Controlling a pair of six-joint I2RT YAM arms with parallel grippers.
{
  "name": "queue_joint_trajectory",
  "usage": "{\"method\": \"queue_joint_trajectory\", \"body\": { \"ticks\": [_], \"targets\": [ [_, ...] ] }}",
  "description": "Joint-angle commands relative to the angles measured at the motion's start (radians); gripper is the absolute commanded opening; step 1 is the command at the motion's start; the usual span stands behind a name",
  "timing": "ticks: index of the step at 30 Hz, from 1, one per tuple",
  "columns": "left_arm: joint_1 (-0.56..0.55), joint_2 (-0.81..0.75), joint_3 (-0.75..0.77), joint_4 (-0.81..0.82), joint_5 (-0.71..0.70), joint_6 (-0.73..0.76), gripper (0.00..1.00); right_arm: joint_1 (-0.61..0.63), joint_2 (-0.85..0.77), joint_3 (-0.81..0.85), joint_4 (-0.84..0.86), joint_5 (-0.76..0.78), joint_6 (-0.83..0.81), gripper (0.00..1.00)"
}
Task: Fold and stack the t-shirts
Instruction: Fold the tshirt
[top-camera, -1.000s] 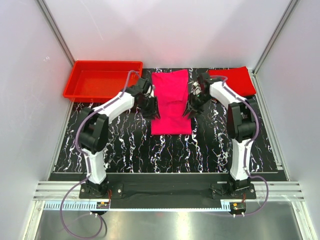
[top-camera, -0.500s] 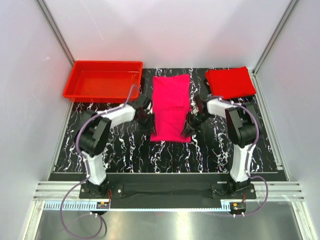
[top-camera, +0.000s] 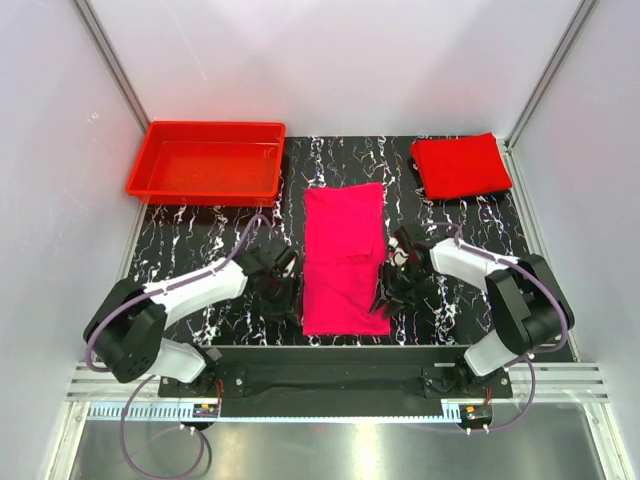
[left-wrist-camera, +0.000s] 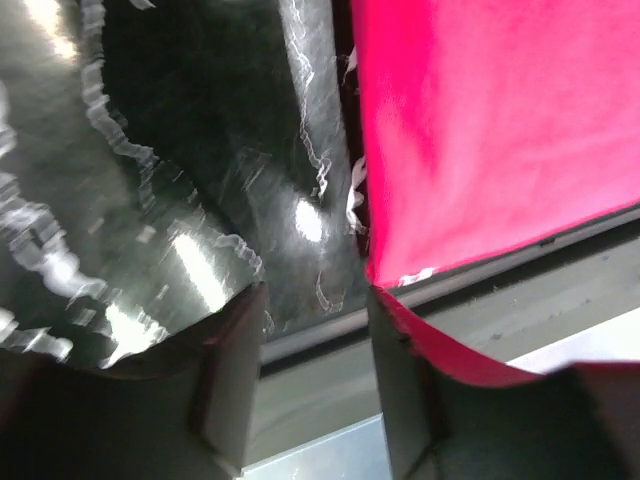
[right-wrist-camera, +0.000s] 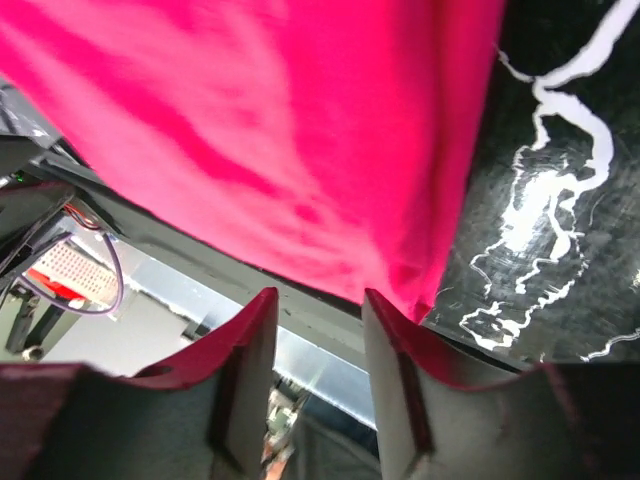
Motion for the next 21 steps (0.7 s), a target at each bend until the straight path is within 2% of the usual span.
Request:
{"method": "queue_joint_trajectory", "body": {
  "ticks": [1, 4, 6, 9, 11, 18, 21],
  "targets": [
    [0.006, -0.036, 0.160, -0.064, -0.065, 0.057, 0.55, -0.006, -0.024, 0.081, -0.032, 0.052, -0.034, 0.49],
    [0.021, 0.025, 0.281, -0.064, -0.037, 0.112, 0.56, -0.006, 0.044, 0.166, -0.046, 0.061, -0.056, 0.49],
    [0.044, 0.089, 0.317, -0.020, 0.034, 0.128, 0.53, -0.009, 0.103, 0.234, -0.046, 0.064, -0.065, 0.47],
    [0.075, 0.192, 0.361, 0.063, 0.123, 0.117, 0.49, -0.032, 0.184, 0.309, -0.039, 0.072, -0.065, 0.37],
    [0.089, 0.252, 0.404, 0.075, 0.131, 0.116, 0.46, -0.055, 0.249, 0.352, -0.026, 0.053, -0.064, 0.27],
    [0.142, 0.505, 0.473, 0.144, 0.122, 0.145, 0.44, -0.166, 0.418, 0.467, 0.009, -0.005, -0.108, 0.20],
    [0.169, 0.548, 0.501, 0.157, 0.122, 0.169, 0.43, -0.192, 0.487, 0.529, -0.009, -0.016, -0.128, 0.20]
  ]
}}
